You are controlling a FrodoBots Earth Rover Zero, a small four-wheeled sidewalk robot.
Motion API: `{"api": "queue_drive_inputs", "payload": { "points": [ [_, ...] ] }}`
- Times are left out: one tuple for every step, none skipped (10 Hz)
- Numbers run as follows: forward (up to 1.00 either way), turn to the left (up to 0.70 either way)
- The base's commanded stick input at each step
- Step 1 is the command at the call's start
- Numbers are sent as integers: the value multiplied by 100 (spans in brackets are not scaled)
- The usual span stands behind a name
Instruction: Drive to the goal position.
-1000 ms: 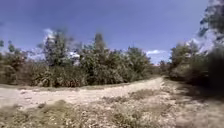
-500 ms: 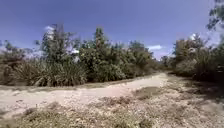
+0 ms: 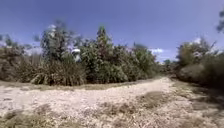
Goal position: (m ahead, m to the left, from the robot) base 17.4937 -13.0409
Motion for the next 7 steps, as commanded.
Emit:
{"api": "queue_drive_inputs", "payload": {
  "points": [
    [70, 0],
    [70, 0],
    [70, -35],
    [70, -35],
    [70, -35],
    [70, -35],
    [70, -35]
  ]
}}
